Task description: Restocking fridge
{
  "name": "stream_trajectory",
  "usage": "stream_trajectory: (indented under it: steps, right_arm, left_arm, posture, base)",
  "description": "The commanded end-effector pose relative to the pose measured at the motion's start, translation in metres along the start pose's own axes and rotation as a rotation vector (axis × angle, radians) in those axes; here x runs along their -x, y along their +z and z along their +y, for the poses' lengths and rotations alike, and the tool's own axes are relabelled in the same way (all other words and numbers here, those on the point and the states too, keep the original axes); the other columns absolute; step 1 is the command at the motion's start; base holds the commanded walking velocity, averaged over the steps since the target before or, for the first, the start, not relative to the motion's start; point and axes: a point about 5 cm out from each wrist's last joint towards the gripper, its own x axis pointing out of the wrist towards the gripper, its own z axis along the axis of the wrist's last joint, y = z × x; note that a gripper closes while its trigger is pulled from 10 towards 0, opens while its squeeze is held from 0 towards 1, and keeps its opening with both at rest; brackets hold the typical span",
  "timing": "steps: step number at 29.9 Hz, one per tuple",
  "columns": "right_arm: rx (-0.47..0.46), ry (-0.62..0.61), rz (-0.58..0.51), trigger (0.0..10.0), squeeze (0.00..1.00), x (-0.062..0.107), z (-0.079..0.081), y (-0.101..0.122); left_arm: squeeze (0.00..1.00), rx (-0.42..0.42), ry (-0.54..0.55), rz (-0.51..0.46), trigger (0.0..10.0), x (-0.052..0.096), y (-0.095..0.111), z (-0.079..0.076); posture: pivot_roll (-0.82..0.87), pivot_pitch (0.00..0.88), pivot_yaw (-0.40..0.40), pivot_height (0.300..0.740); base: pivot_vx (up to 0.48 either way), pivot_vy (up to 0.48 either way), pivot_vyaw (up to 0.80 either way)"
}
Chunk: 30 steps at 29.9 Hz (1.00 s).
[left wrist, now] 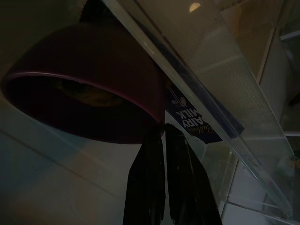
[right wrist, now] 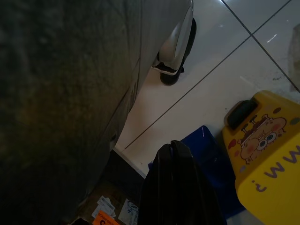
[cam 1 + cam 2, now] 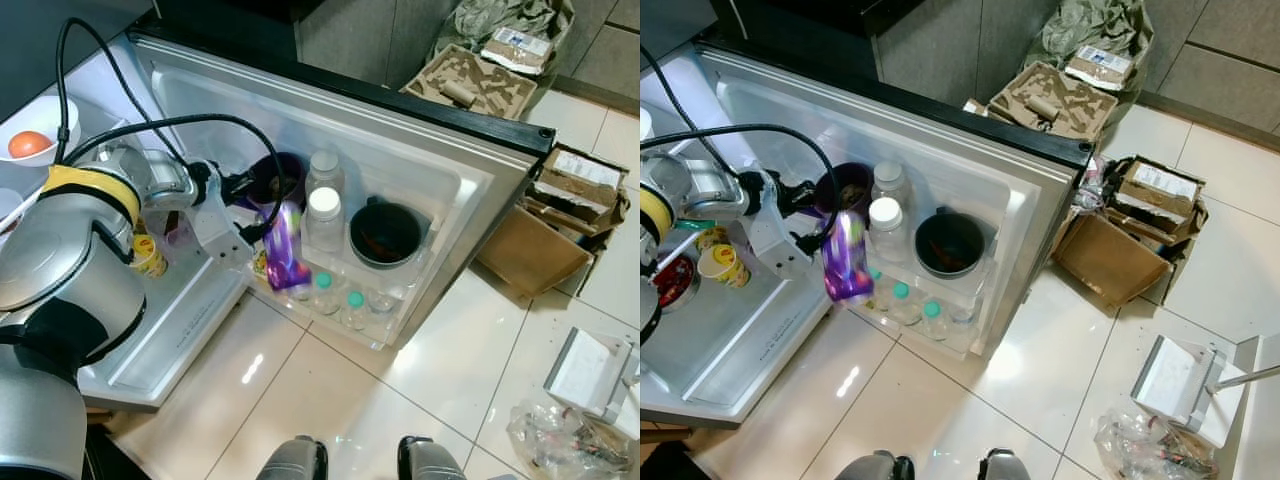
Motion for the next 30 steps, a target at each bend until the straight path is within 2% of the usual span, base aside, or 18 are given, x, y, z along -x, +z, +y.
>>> stream_trajectory:
  steps: [1,8,10,13,14,18,30]
  right_arm:
    - [0.002,0.036,0.09,10.0,0.0,0.001,0.016,-0.02]
    - [0.002,0.035,0.086,10.0,0.0,0.001,0.016,-0.019]
    - [0.002,0.036,0.087,10.0,0.0,0.001,0.016,-0.019]
    - [0.0,0.036,0.09,10.0,0.0,0.002,0.016,-0.02]
    - [0.0,0.036,0.09,10.0,0.0,0.002,0.016,-0.02]
    - [0.002,0.034,0.091,10.0,0.0,0.002,0.015,-0.021]
    - [0.007,0.033,0.089,10.0,0.0,0.001,0.015,-0.018]
  left_arm:
    - [0.0,0.044,-0.022,0.005,0.0,0.005,-0.002,-0.011]
    - [0.0,0.077,-0.015,0.036,0.0,0.007,-0.007,-0.008]
    - [0.0,0.119,-0.024,0.072,0.0,0.009,-0.012,-0.009]
    - [0.0,0.257,-0.03,0.101,0.0,0.012,-0.017,-0.011]
    - [0.0,0.257,-0.03,0.101,0.0,0.012,-0.017,-0.011]
    - [0.0,0.341,-0.047,0.14,0.0,0.017,-0.023,-0.015]
    - [0.0,0.39,-0.094,0.17,0.0,0.023,-0.028,-0.024]
  posture:
    - [0.04,0.257,0.091,0.74]
    - [0.04,0.257,0.091,0.74]
    - [0.04,0.257,0.091,0.74]
    - [0.03,0.253,0.095,0.74]
    - [0.03,0.253,0.095,0.74]
    - [0.03,0.253,0.094,0.74]
    - [0.04,0.254,0.089,0.74]
  base:
    - [0.0,0.0,0.0]
    - [0.0,0.0,0.0]
    - [0.0,0.0,0.0]
    - [0.0,0.0,0.0]
    - [0.0,0.0,0.0]
    - [0.0,0.0,0.0]
    - [0.0,0.0,0.0]
